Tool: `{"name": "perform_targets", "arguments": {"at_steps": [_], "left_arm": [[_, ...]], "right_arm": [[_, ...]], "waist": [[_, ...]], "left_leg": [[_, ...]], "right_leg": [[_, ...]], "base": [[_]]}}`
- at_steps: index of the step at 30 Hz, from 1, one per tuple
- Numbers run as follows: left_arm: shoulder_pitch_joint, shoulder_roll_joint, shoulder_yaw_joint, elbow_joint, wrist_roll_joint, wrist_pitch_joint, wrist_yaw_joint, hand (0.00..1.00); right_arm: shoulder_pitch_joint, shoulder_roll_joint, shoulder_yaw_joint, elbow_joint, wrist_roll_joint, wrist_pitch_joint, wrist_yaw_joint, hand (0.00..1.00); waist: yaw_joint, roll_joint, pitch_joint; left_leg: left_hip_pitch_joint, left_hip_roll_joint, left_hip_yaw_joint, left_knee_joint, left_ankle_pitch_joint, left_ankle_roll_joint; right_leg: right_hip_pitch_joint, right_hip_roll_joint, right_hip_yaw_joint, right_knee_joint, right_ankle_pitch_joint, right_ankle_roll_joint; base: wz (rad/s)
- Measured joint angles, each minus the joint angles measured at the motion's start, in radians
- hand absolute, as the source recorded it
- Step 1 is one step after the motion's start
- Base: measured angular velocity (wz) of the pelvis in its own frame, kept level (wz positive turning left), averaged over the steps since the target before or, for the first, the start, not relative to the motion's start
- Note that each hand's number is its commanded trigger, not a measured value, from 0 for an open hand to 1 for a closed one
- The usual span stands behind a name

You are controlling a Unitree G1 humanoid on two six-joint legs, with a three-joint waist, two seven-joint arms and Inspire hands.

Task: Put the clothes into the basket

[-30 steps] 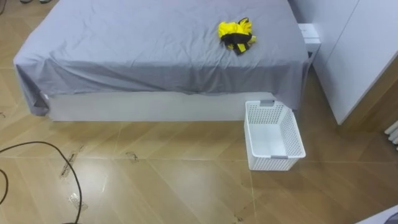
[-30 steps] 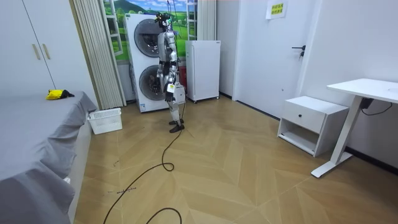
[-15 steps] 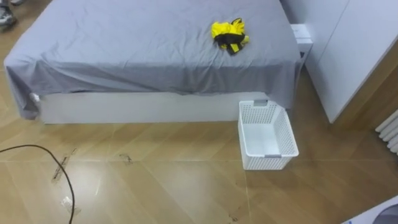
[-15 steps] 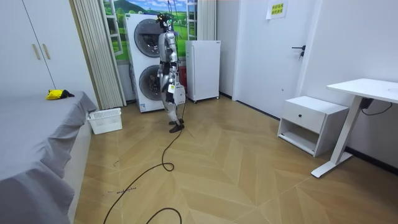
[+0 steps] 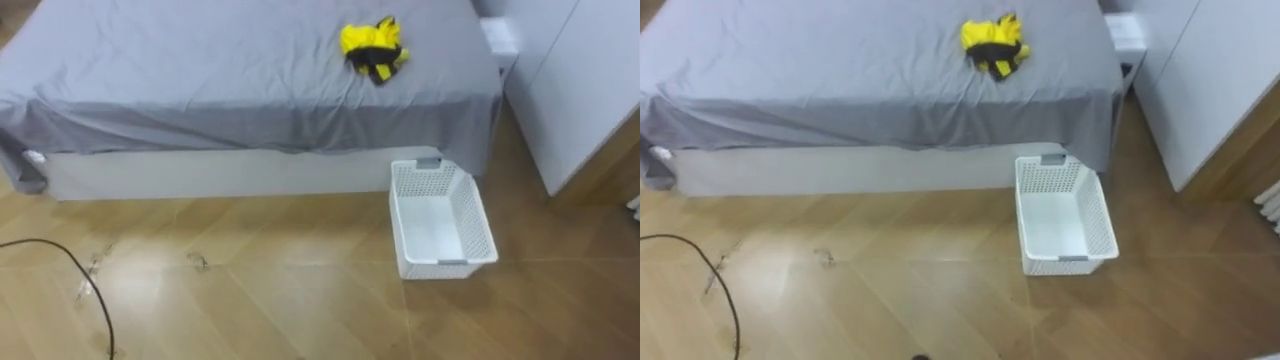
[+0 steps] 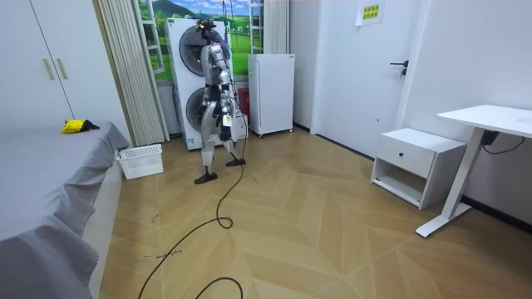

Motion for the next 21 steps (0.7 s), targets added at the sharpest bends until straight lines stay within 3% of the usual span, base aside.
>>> {"name": "perform_targets", "arguments": {"at_steps": [1, 2, 3, 4, 5, 6, 7, 8, 9, 10, 11, 12, 13, 14, 15, 16, 17, 18, 19, 20, 21], "left_arm": [[-0.010, 0.004, -0.023, 0.001, -0.001, -0.002, 0.005, 0.00], [-0.017, 0.006, -0.038, 0.000, 0.000, -0.003, 0.005, 0.00], [-0.024, 0.004, -0.060, -0.002, 0.007, -0.003, 0.004, 0.00], [-0.035, 0.000, -0.071, -0.016, 0.015, -0.003, 0.004, 0.00], [-0.040, 0.000, -0.071, -0.027, 0.026, -0.004, 0.005, 0.00], [-0.042, -0.001, -0.070, -0.033, 0.043, -0.010, 0.005, 0.00], [-0.055, 0.000, -0.074, -0.034, 0.046, -0.012, 0.005, 0.00], [-0.057, 0.000, -0.078, -0.040, 0.047, -0.014, 0.004, 0.00], [-0.063, 0.000, -0.098, -0.063, 0.054, -0.017, 0.003, 0.00], [-0.061, 0.001, -0.125, -0.071, 0.063, -0.018, 0.001, 0.00], [-0.060, -0.001, -0.136, -0.071, 0.062, -0.018, 0.000, 0.00], [-0.057, -0.004, -0.160, -0.069, 0.061, -0.017, -0.001, 0.00], [-0.049, -0.009, -0.179, -0.070, 0.061, -0.016, -0.003, 0.00], [-0.046, -0.008, -0.192, -0.071, 0.060, -0.016, -0.004, 0.00], [-0.046, -0.007, -0.195, -0.072, 0.061, -0.017, -0.006, 0.00], [-0.038, -0.002, -0.194, -0.068, 0.060, -0.019, -0.007, 0.00], [-0.029, -0.001, -0.192, -0.065, 0.060, -0.019, -0.008, 0.00], [-0.017, 0.001, -0.187, -0.057, 0.060, -0.019, -0.011, 0.00], [-0.006, 0.006, -0.179, -0.058, 0.061, -0.023, -0.015, 0.00], [0.001, 0.007, -0.176, -0.059, 0.061, -0.025, -0.019, 0.00], [0.010, 0.009, -0.164, -0.075, 0.061, -0.027, -0.024, 0.00]], "right_arm": [[0.009, -0.001, 0.001, -0.008, 0.002, -0.005, -0.007, 0.00], [0.013, -0.002, 0.001, -0.012, 0.010, -0.007, -0.012, 0.00], [0.027, -0.008, 0.002, -0.032, 0.031, -0.015, -0.015, 0.00], [0.032, -0.011, -0.003, -0.046, 0.038, -0.029, -0.015, 0.00], [0.031, -0.011, -0.002, -0.059, 0.038, -0.033, -0.014, 0.00], [0.034, -0.010, -0.001, -0.084, 0.042, -0.038, -0.008, 0.00], [0.038, -0.008, 0.000, -0.111, 0.051, -0.043, -0.008, 0.00], [0.043, -0.008, -0.001, -0.119, 0.055, -0.044, -0.009, 0.00], [0.055, -0.008, -0.001, -0.138, 0.061, -0.045, -0.017, 0.00], [0.062, -0.007, -0.001, -0.146, 0.077, -0.045, -0.026, 0.00], [0.061, -0.006, -0.001, -0.146, 0.087, -0.046, -0.028, 0.00], [0.058, -0.004, -0.001, -0.147, 0.106, -0.051, -0.040, 0.00], [0.062, -0.004, 0.000, -0.145, 0.122, -0.063, -0.057, 0.00], [0.066, -0.004, 0.000, -0.144, 0.125, -0.070, -0.066, 0.00], [0.066, -0.002, -0.001, -0.145, 0.132, -0.080, -0.087, 0.00], [0.058, 0.000, -0.004, -0.148, 0.131, -0.088, -0.099, 0.00], [0.052, -0.001, -0.006, -0.154, 0.128, -0.090, -0.102, 0.00], [0.051, -0.004, -0.013, -0.178, 0.125, -0.090, -0.111, 0.00], [0.049, -0.004, -0.025, -0.214, 0.126, -0.089, -0.124, 0.00], [0.049, -0.004, -0.037, -0.233, 0.130, -0.087, -0.131, 0.00], [0.049, -0.007, -0.044, -0.268, 0.142, -0.087, -0.148, 0.00]], "waist": [[-0.008, -0.002, 0.0009], [-0.012, 0.003, -0.0017], [-0.012, 0.020, -0.0066], [-0.018, 0.040, -0.0106], [-0.016, 0.044, -0.0090], [-0.019, 0.057, -0.0039], [-0.030, 0.067, -0.0004], [-0.040, 0.072, 0.0021], [-0.049, 0.075, 0.0038], [-0.050, 0.080, 0.0081], [-0.050, 0.080, 0.0074], [-0.047, 0.089, 0.0048], [-0.049, 0.099, 0.0042], [-0.050, 0.103, -0.0003], [-0.042, 0.097, -0.0062], [-0.035, 0.104, -0.0108], [-0.037, 0.113, -0.0117], [-0.037, 0.133, -0.0131], [-0.036, 0.139, -0.0081], [-0.039, 0.139, -0.0044], [-0.048, 0.126, 0.0129]], "left_leg": [[0.052, -0.019, 0.000, -0.010, -0.029, 0.012], [0.081, -0.028, -0.001, -0.021, -0.041, 0.019], [0.141, -0.039, -0.005, -0.051, -0.060, 0.030], [0.194, -0.046, -0.024, -0.084, -0.075, 0.038], [0.214, -0.046, -0.028, -0.097, -0.084, 0.040], [0.252, -0.044, -0.042, -0.115, -0.098, 0.041], [0.290, -0.039, -0.073, -0.128, -0.115, 0.041], [0.306, -0.037, -0.090, -0.132, -0.123, 0.040], [0.338, -0.029, -0.115, -0.142, -0.141, 0.038], [0.365, -0.021, -0.132, -0.149, -0.164, 0.032], [0.382, -0.018, -0.137, -0.155, -0.175, 0.029], [0.423, -0.006, -0.149, -0.169, -0.199, 0.022], [0.468, 0.015, -0.172, -0.181, -0.219, 0.010], [0.485, 0.027, -0.182, -0.189, -0.230, 0.003], [0.514, 0.045, -0.190, -0.191, -0.249, -0.017], [0.524, 0.066, -0.189, -0.182, -0.266, -0.047], [0.533, 0.081, -0.188, -0.176, -0.275, -0.065], [0.557, 0.110, -0.177, -0.175, -0.281, -0.100], [0.585, 0.127, -0.158, -0.177, -0.262, -0.147], [0.600, 0.131, -0.156, -0.177, -0.248, -0.166], [0.631, 0.130, -0.171, -0.150, -0.212, -0.171]], "right_leg": [[-0.049, -0.033, 0.001, 0.174, 0.088, -0.005], [-0.071, -0.046, 0.001, 0.247, 0.156, -0.013], [-0.114, -0.057, 0.007, 0.356, 0.322, -0.036], [-0.159, -0.059, 0.013, 0.438, 0.383, -0.046], [-0.201, -0.053, 0.013, 0.476, 0.337, -0.066], [-0.279, -0.024, 0.003, 0.517, 0.250, -0.087], [-0.345, 0.016, -0.013, 0.485, 0.167, -0.094], [-0.375, 0.035, -0.025, 0.446, 0.139, -0.095], [-0.430, 0.073, -0.037, 0.320, 0.108, -0.090], [-0.470, 0.107, -0.034, 0.147, 0.112, -0.089], [-0.481, 0.118, -0.031, 0.053, 0.125, -0.088], [-0.495, 0.136, -0.034, -0.130, 0.189, -0.089], [-0.491, 0.150, -0.044, -0.247, 0.281, -0.089], [-0.483, 0.154, -0.053, -0.295, 0.322, -0.092], [-0.469, 0.171, -0.060, -0.347, 0.402, -0.129], [-0.454, 0.191, -0.064, -0.333, 0.445, -0.164], [-0.448, 0.200, -0.078, -0.311, 0.452, -0.171], [-0.438, 0.219, -0.105, -0.260, 0.417, -0.185], [-0.437, 0.223, -0.108, -0.194, 0.367, -0.188], [-0.438, 0.220, -0.109, -0.153, 0.344, -0.193], [-0.459, 0.202, -0.140, -0.032, 0.289, -0.207]], "base": [[0.22], [0.32], [0.30], [0.20], [0.10], [0.25], [0.44], [0.64], [0.57], [0.46], [0.30], [0.30], [0.36], [0.36], [0.13], [0.00], [-0.08], [0.00], [0.00], [0.04], [-0.18]]}}
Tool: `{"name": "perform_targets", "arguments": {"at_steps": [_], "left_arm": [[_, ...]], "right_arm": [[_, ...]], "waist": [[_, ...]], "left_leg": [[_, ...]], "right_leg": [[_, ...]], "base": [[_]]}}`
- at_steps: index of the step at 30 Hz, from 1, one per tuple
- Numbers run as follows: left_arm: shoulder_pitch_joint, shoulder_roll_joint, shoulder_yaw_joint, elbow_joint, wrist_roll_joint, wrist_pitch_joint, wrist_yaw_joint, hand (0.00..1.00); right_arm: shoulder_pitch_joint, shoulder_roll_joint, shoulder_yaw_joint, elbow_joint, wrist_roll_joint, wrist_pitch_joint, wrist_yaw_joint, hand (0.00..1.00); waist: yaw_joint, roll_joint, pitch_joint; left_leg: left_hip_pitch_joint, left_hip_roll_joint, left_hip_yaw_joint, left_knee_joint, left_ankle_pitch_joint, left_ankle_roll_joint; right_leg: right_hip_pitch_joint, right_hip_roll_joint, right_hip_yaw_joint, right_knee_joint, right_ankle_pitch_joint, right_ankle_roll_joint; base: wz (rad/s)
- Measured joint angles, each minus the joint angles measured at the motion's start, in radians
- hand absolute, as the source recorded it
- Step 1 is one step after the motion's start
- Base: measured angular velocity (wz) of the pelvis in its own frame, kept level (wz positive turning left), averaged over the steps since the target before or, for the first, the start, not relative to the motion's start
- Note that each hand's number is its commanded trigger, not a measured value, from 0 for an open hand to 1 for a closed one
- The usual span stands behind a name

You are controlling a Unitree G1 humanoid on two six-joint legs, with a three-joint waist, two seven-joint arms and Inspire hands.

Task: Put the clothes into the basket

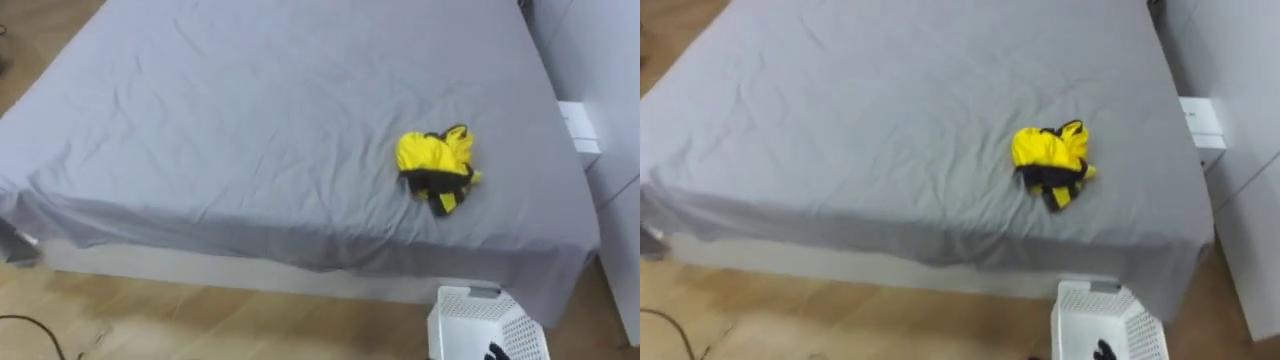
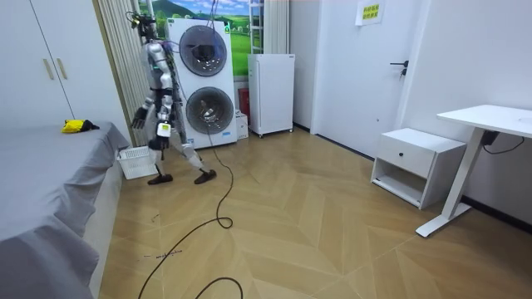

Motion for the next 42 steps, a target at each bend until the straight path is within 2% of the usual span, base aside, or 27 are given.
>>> {"name": "perform_targets", "arguments": {"at_steps": [1, 2, 3, 4, 5, 6, 7, 8, 9, 10, 11, 12, 13, 14, 15, 16, 17, 18, 19, 21, 25, 32, 35, 37, 39, 42], "left_arm": [[0.035, 0.013, 0.016, -0.019, 0.000, -0.011, -0.003, 0.00], [0.053, 0.024, 0.026, -0.025, 0.000, -0.016, -0.003, 0.00], [0.075, 0.029, 0.049, -0.015, -0.001, -0.015, -0.003, 0.00], [0.092, 0.036, 0.074, -0.013, 0.000, -0.013, 0.002, 0.00], [0.096, 0.040, 0.081, -0.011, 0.000, -0.013, 0.006, 0.00], [0.095, 0.050, 0.084, 0.000, 0.000, -0.013, 0.010, 0.00], [0.095, 0.053, 0.083, 0.004, 0.003, -0.011, 0.019, 0.00], [0.095, 0.053, 0.083, 0.005, 0.002, -0.009, 0.026, 0.00], [0.099, 0.052, 0.084, 0.007, 0.001, -0.005, 0.030, 0.00], [0.106, 0.051, 0.084, 0.003, 0.004, 0.004, 0.031, 0.00], [0.108, 0.050, 0.084, 0.003, 0.011, 0.010, 0.032, 0.00], [0.112, 0.051, 0.084, 0.002, 0.025, 0.019, 0.037, 0.00], [0.115, 0.049, 0.083, 0.002, 0.041, 0.030, 0.044, 0.00], [0.118, 0.048, 0.084, 0.003, 0.043, 0.034, 0.045, 0.00], [0.124, 0.043, 0.084, 0.004, 0.057, 0.039, 0.045, 0.00], [0.132, 0.041, 0.085, 0.007, 0.062, 0.046, 0.045, 0.00], [0.139, 0.040, 0.089, 0.009, 0.067, 0.050, 0.045, 0.00], [0.139, 0.044, 0.093, 0.022, 0.075, 0.052, 0.045, 0.00], [0.130, 0.047, 0.091, 0.027, 0.088, 0.055, 0.042, 0.00], [0.120, 0.047, 0.090, 0.031, 0.124, 0.069, 0.035, 0.00], [0.058, 0.054, 0.091, 0.047, 0.179, 0.108, 0.017, 0.00], [-0.062, 0.056, 0.088, 0.094, 0.179, 0.136, 0.000, 0.00], [-0.094, 0.065, 0.077, 0.098, 0.177, 0.146, -0.003, 0.00], [-0.127, 0.080, 0.034, 0.117, 0.174, 0.158, -0.004, 0.00], [-0.141, 0.084, 0.020, 0.128, 0.175, 0.161, -0.006, 0.00], [-0.147, 0.089, 0.013, 0.130, 0.180, 0.170, -0.016, 0.00]], "right_arm": [[-0.001, -0.001, 0.003, -0.033, 0.007, 0.003, -0.012, 0.00], [-0.005, 0.004, 0.005, -0.050, 0.008, 0.003, -0.016, 0.00], [-0.030, -0.005, 0.002, -0.063, 0.000, 0.003, -0.023, 0.00], [-0.051, -0.008, 0.002, -0.065, -0.010, 0.003, -0.033, 0.00], [-0.057, -0.008, 0.002, -0.068, -0.013, 0.003, -0.038, 0.00], [-0.062, -0.012, -0.003, -0.076, -0.023, 0.003, -0.058, 0.00], [-0.070, -0.015, -0.010, -0.076, -0.030, 0.006, -0.074, 0.00], [-0.076, -0.015, -0.016, -0.076, -0.029, 0.009, -0.084, 0.00], [-0.086, -0.017, -0.019, -0.076, -0.029, 0.020, -0.105, 0.00], [-0.094, -0.019, -0.020, -0.075, -0.030, 0.023, -0.120, 0.00], [-0.101, -0.020, -0.020, -0.072, -0.032, 0.023, -0.127, 0.00], [-0.115, -0.021, -0.026, -0.075, -0.035, 0.030, -0.147, 0.00], [-0.133, -0.023, -0.041, -0.075, -0.042, 0.039, -0.168, 0.00], [-0.145, -0.026, -0.044, -0.075, -0.049, 0.044, -0.181, 0.00], [-0.165, -0.036, -0.048, -0.077, -0.059, 0.044, -0.204, 0.00], [-0.185, -0.042, -0.046, -0.076, -0.061, 0.044, -0.225, 0.00], [-0.190, -0.041, -0.046, -0.077, -0.067, 0.044, -0.233, 0.00], [-0.198, -0.040, -0.045, -0.079, -0.103, 0.044, -0.253, 0.00], [-0.208, -0.046, -0.046, -0.080, -0.133, 0.043, -0.280, 0.00], [-0.227, -0.055, -0.046, -0.080, -0.151, 0.041, -0.325, 0.00], [-0.310, -0.060, -0.046, -0.076, -0.198, 0.039, -0.390, 0.00], [-0.430, -0.081, -0.033, -0.048, -0.313, 0.039, -0.419, 0.00], [-0.500, -0.090, -0.009, 0.016, -0.342, 0.044, -0.419, 0.00], [-0.535, -0.117, 0.042, 0.063, -0.345, 0.059, -0.413, 0.00], [-0.564, -0.128, 0.052, 0.092, -0.359, 0.068, -0.408, 0.00], [-0.614, -0.139, 0.053, 0.155, -0.398, 0.090, -0.408, 0.00]], "waist": [[0.015, -0.014, -0.0090], [0.029, -0.017, -0.0212], [0.043, -0.003, -0.0144], [0.035, -0.004, -0.0110], [0.030, -0.007, -0.0094], [0.022, -0.020, -0.0076], [0.012, -0.028, -0.0067], [0.011, -0.033, -0.0060], [0.019, -0.044, -0.0037], [0.034, -0.048, -0.0051], [0.035, -0.053, -0.0024], [0.037, -0.055, -0.0052], [0.040, -0.065, -0.0047], [0.045, -0.063, -0.0081], [0.065, -0.062, -0.0088], [0.083, -0.053, -0.0139], [0.088, -0.048, -0.0218], [0.085, -0.055, -0.0300], [0.082, -0.063, -0.0252], [0.087, -0.065, -0.0251], [0.091, -0.068, -0.0103], [0.119, -0.072, -0.0081], [0.126, -0.082, -0.0018], [0.147, -0.088, 0.0044], [0.171, -0.089, 0.0078], [0.184, -0.081, 0.0133]], "left_leg": [[-0.005, 0.002, -0.001, 0.082, 0.003, 0.001], [-0.022, -0.003, 0.014, 0.142, 0.001, -0.003], [-0.062, 0.024, 0.022, 0.284, 0.007, -0.009], [-0.108, 0.043, 0.021, 0.410, 0.061, -0.018], [-0.129, 0.051, 0.022, 0.456, 0.076, -0.017], [-0.195, 0.062, 0.023, 0.537, 0.071, -0.017], [-0.255, 0.077, 0.037, 0.585, 0.061, -0.006], [-0.286, 0.084, 0.047, 0.597, 0.055, -0.003], [-0.337, 0.091, 0.065, 0.604, 0.041, 0.010], [-0.387, 0.092, 0.063, 0.599, 0.023, 0.014], [-0.412, 0.091, 0.054, 0.592, 0.016, 0.016], [-0.463, 0.084, 0.041, 0.551, -0.001, 0.021], [-0.506, 0.073, 0.038, 0.471, -0.003, 0.023], [-0.521, 0.067, 0.034, 0.419, -0.003, 0.024], [-0.543, 0.056, 0.032, 0.302, 0.010, 0.019], [-0.553, 0.051, 0.025, 0.220, 0.090, 0.029], [-0.546, 0.045, 0.027, 0.198, 0.115, 0.037], [-0.525, 0.023, 0.029, 0.158, 0.127, 0.045], [-0.507, 0.000, 0.030, 0.123, 0.146, 0.063], [-0.493, -0.019, 0.032, 0.088, 0.159, 0.073], [-0.507, -0.030, 0.033, 0.070, 0.163, 0.076], [-0.577, -0.034, 0.027, 0.055, 0.170, 0.077], [-0.616, -0.035, 0.012, 0.054, 0.172, 0.076], [-0.635, -0.036, 0.005, 0.057, 0.172, 0.076], [-0.649, -0.036, 0.005, 0.059, 0.172, 0.076], [-0.687, -0.037, -0.009, 0.071, 0.173, 0.076]], "right_leg": [[-0.014, 0.018, -0.023, -0.020, -0.030, 0.006], [-0.002, 0.026, -0.026, -0.065, -0.030, -0.035], [0.031, 0.056, -0.042, -0.058, -0.044, -0.053], [0.067, 0.069, -0.050, -0.073, -0.073, -0.056], [0.086, 0.071, -0.048, -0.082, -0.084, -0.055], [0.120, 0.072, -0.044, -0.108, -0.100, -0.051], [0.152, 0.072, -0.041, -0.134, -0.100, -0.049], [0.167, 0.072, -0.030, -0.146, -0.102, -0.045], [0.190, 0.072, -0.005, -0.162, -0.104, -0.038], [0.217, 0.070, 0.007, -0.184, -0.111, -0.037], [0.229, 0.068, 0.008, -0.196, -0.112, -0.033], [0.238, 0.061, 0.026, -0.200, -0.119, -0.024], [0.240, 0.051, 0.041, -0.199, -0.124, -0.015], [0.239, 0.046, 0.054, -0.195, -0.126, -0.010], [0.232, 0.041, 0.075, -0.196, -0.126, -0.001], [0.229, 0.035, 0.094, -0.193, -0.125, 0.014], [0.229, 0.034, 0.109, -0.196, -0.125, 0.028], [0.228, 0.019, 0.116, -0.199, -0.125, 0.038], [0.229, 0.010, 0.119, -0.201, -0.126, 0.046], [0.232, -0.007, 0.118, -0.214, -0.121, 0.055], [0.219, -0.016, 0.115, -0.239, -0.123, 0.060], [0.158, -0.017, 0.100, -0.247, -0.115, 0.061], [0.125, -0.018, 0.086, -0.248, -0.115, 0.061], [0.114, -0.019, 0.070, -0.250, -0.114, 0.060], [0.100, -0.021, 0.053, -0.250, -0.114, 0.060], [0.078, -0.023, 0.031, -0.248, -0.114, 0.060]], "base": [[-0.44], [-0.82], [-0.64], [-0.34], [0.22], [0.41], [0.39], [0.21], [-0.03], [-0.10], [-0.09], [-0.03], [-0.10], [-0.38], [-0.65], [-0.73], [-0.48], [-0.09], [0.05], [0.00], [0.02], [0.05], [0.12], [0.15], [0.05], [0.16]]}}
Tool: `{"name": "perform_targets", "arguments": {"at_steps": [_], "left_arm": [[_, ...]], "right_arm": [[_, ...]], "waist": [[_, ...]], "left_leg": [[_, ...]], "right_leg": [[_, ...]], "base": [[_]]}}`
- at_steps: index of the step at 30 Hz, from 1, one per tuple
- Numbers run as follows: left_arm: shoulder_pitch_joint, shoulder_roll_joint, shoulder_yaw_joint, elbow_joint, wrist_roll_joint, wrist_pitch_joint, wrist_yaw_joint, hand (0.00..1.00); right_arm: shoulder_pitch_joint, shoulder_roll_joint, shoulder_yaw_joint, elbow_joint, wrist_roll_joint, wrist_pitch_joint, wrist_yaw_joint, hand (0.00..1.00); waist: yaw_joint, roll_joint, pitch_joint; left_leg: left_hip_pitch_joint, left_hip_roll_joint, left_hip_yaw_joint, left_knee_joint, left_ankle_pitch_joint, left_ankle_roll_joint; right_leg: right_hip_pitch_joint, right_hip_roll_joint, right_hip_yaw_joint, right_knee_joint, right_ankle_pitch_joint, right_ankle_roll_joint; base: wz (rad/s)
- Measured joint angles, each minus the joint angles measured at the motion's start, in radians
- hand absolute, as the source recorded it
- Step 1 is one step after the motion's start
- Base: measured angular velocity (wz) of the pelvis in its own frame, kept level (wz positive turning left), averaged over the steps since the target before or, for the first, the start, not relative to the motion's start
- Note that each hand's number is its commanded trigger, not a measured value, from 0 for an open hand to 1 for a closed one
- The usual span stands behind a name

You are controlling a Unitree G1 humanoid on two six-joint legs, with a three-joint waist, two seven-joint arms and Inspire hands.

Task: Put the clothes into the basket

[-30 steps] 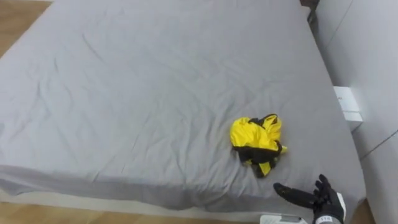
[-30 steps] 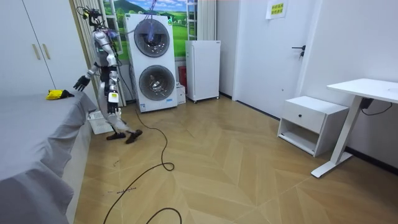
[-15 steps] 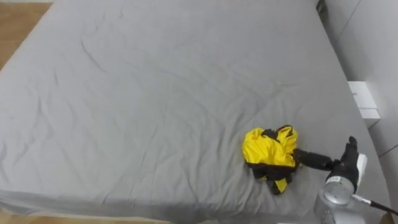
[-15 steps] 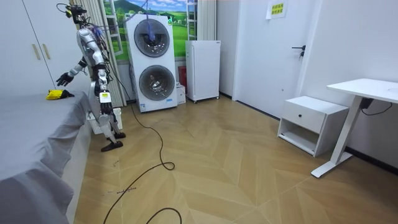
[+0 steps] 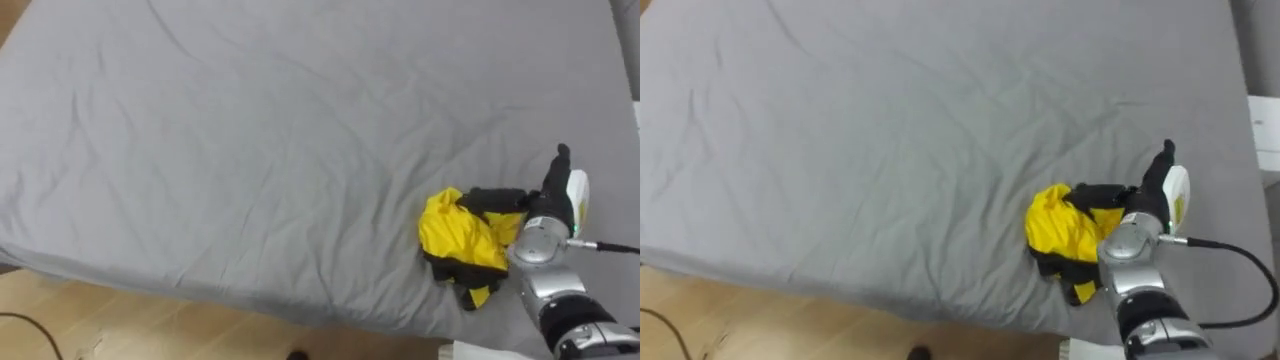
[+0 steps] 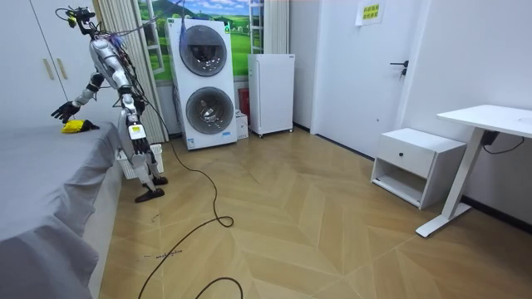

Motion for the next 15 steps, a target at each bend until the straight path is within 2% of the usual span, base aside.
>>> {"name": "perform_targets", "arguments": {"at_steps": [2, 4, 6, 9, 15], "left_arm": [[-0.011, 0.003, -0.012, 0.003, 0.001, 0.012, -0.006, 0.00], [-0.030, 0.005, -0.049, 0.004, 0.001, 0.018, -0.007, 0.00], [-0.049, 0.005, -0.070, 0.014, 0.001, 0.025, -0.010, 0.00], [-0.065, 0.006, -0.089, 0.024, 0.001, 0.031, -0.015, 0.00], [-0.068, 0.006, -0.122, 0.029, 0.000, 0.035, -0.027, 0.00]], "right_arm": [[-0.016, -0.012, 0.000, 0.011, -0.006, 0.010, -0.001, 0.00], [-0.043, -0.034, 0.010, 0.025, -0.006, 0.014, -0.003, 0.00], [-0.066, -0.039, 0.014, 0.046, -0.006, 0.017, -0.003, 0.00], [-0.079, -0.042, 0.030, 0.059, -0.007, 0.033, -0.002, 0.00], [-0.079, -0.042, 0.032, 0.081, -0.019, 0.037, 0.001, 0.00]], "waist": [[0.021, 0.002, 0.0018], [0.030, 0.007, 0.0123], [0.044, 0.005, 0.0177], [0.047, 0.004, 0.0245], [0.049, 0.003, 0.0259]], "left_leg": [[-0.030, -0.001, -0.018, 0.008, 0.003, 0.000], [-0.066, -0.005, -0.039, 0.007, 0.018, 0.002], [-0.089, -0.009, -0.045, 0.008, 0.026, 0.004], [-0.118, -0.017, -0.058, 0.011, 0.035, 0.008], [-0.148, -0.023, -0.063, 0.017, 0.040, 0.015]], "right_leg": [[-0.021, -0.001, -0.010, 0.001, 0.000, -0.001], [-0.049, -0.009, -0.034, 0.006, 0.001, -0.001], [-0.071, -0.012, -0.043, 0.011, 0.002, -0.003], [-0.091, -0.020, -0.065, 0.018, 0.001, -0.003], [-0.116, -0.029, -0.080, 0.026, 0.002, 0.001]], "base": [[0.24], [0.34], [0.18], [0.22], [0.07]]}}
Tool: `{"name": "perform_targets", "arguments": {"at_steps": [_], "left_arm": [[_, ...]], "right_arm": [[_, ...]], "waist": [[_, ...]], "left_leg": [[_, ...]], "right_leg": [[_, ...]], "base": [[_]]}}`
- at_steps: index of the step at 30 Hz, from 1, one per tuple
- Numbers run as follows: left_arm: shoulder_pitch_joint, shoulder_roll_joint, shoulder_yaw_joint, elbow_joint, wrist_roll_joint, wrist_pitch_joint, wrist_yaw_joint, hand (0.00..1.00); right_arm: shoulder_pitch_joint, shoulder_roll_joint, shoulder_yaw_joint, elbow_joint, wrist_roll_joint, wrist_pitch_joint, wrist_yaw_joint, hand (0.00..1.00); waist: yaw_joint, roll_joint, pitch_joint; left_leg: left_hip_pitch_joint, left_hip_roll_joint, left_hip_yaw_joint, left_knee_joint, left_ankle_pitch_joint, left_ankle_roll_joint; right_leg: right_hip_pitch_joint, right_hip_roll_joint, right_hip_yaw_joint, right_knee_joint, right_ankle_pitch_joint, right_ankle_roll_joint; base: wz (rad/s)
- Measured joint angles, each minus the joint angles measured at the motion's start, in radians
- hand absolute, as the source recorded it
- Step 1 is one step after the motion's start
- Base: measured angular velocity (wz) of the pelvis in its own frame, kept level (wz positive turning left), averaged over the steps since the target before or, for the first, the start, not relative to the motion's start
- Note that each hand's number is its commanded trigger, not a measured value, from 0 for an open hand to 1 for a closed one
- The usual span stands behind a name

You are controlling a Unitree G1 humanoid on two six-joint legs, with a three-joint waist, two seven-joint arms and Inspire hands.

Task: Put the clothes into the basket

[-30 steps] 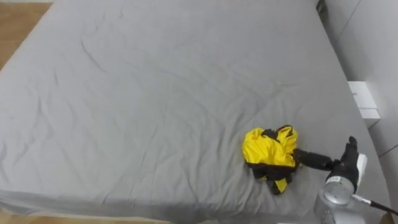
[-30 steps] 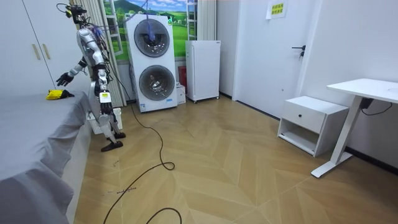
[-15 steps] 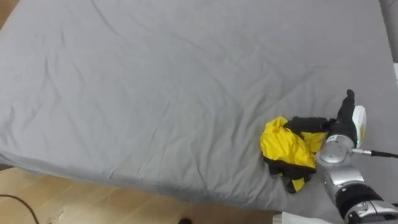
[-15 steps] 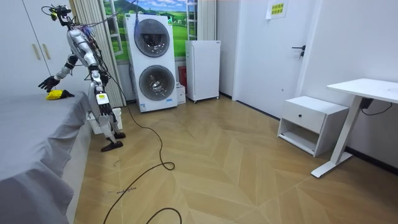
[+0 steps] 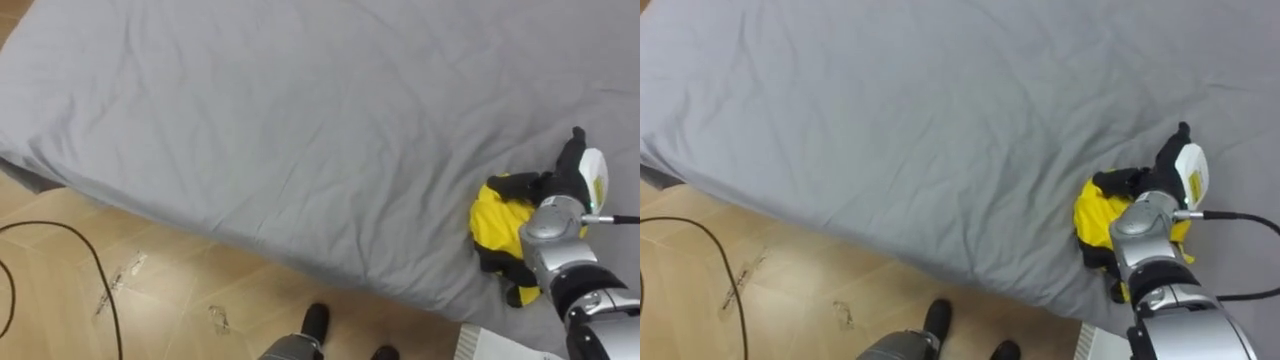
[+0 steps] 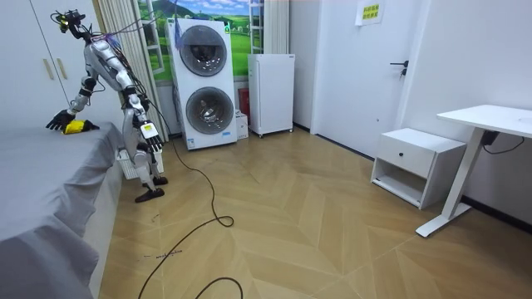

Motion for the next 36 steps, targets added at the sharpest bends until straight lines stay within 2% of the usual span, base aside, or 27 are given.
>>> {"name": "perform_targets", "arguments": {"at_steps": [9, 14, 17, 18, 20, 21, 28, 34, 35, 36], "left_arm": [[-0.002, 0.000, -0.009, 0.000, -0.005, 0.000, 0.001, 0.00], [-0.021, 0.000, -0.016, 0.002, -0.007, 0.003, 0.014, 0.00], [-0.028, 0.000, -0.027, 0.002, -0.007, 0.001, 0.030, 0.00], [-0.027, 0.000, -0.030, 0.002, -0.009, 0.002, 0.033, 0.00], [-0.025, -0.001, -0.036, 0.002, -0.043, 0.003, 0.047, 0.00], [-0.026, -0.003, -0.036, 0.002, -0.074, 0.001, 0.053, 0.00], [-0.027, -0.016, -0.036, -0.003, -0.186, -0.022, 0.069, 0.00], [-0.024, -0.017, -0.036, -0.017, -0.221, -0.030, 0.071, 0.00], [-0.023, -0.017, -0.036, -0.017, -0.226, -0.030, 0.071, 0.00], [-0.022, -0.017, -0.036, -0.018, -0.242, -0.030, 0.071, 0.00]], "right_arm": [[0.012, 0.005, 0.021, -0.002, 0.000, -0.004, -0.002, 0.00], [0.077, 0.018, 0.030, -0.086, -0.002, -0.006, -0.019, 0.00], [0.108, 0.032, 0.038, -0.128, -0.002, -0.006, -0.021, 0.00], [0.121, 0.043, 0.039, -0.140, -0.002, -0.005, -0.021, 0.00], [0.144, 0.068, 0.043, -0.161, -0.010, -0.005, -0.021, 0.00], [0.166, 0.081, 0.049, -0.176, -0.025, -0.005, -0.020, 0.00], [0.256, 0.109, 0.119, -0.241, -0.037, -0.005, -0.012, 0.00], [0.315, 0.136, 0.144, -0.266, -0.036, -0.006, -0.012, 0.00], [0.317, 0.137, 0.145, -0.263, -0.035, -0.006, -0.012, 0.00], [0.315, 0.139, 0.146, -0.248, -0.035, -0.008, -0.011, 0.00]], "waist": [[-0.004, 0.002, 0.0001], [-0.010, 0.001, -0.0022], [-0.015, -0.003, -0.0126], [-0.021, -0.004, -0.0213], [-0.037, -0.003, -0.0262], [-0.038, -0.007, -0.0347], [-0.083, -0.007, -0.0370], [-0.093, -0.005, -0.0394], [-0.093, -0.004, -0.0415], [-0.093, -0.002, -0.0484]], "left_leg": [[-0.012, -0.001, 0.000, 0.009, 0.000, 0.001], [-0.009, 0.005, 0.028, 0.007, 0.002, 0.003], [0.001, 0.007, 0.049, -0.002, 0.004, 0.006], [0.007, 0.008, 0.055, -0.008, 0.004, 0.006], [0.025, 0.007, 0.060, -0.011, 0.004, 0.006], [0.034, 0.007, 0.067, -0.018, 0.004, 0.006], [0.070, 0.008, 0.081, -0.035, 0.010, 0.008], [0.086, 0.006, 0.084, -0.057, 0.020, 0.010], [0.089, 0.006, 0.084, -0.058, 0.020, 0.010], [0.090, 0.007, 0.082, -0.063, 0.020, 0.010]], "right_leg": [[-0.010, -0.001, 0.002, 0.007, -0.002, 0.002], [-0.011, -0.001, 0.007, 0.008, -0.002, 0.002], [-0.010, -0.001, 0.020, 0.008, -0.002, 0.002], [-0.009, -0.002, 0.026, 0.008, -0.002, 0.002], [0.004, -0.003, 0.032, 0.008, -0.002, 0.003], [0.006, -0.003, 0.039, 0.009, -0.002, 0.003], [0.036, 0.000, 0.056, -0.011, -0.002, 0.005], [0.052, 0.004, 0.057, -0.030, 0.013, 0.009], [0.055, 0.004, 0.057, -0.032, 0.014, 0.010], [0.059, 0.005, 0.056, -0.045, 0.014, 0.010]], "base": [[0.00], [-0.02], [-0.11], [-0.11], [-0.11], [-0.17], [-0.06], [0.00], [0.00], [0.04]]}}
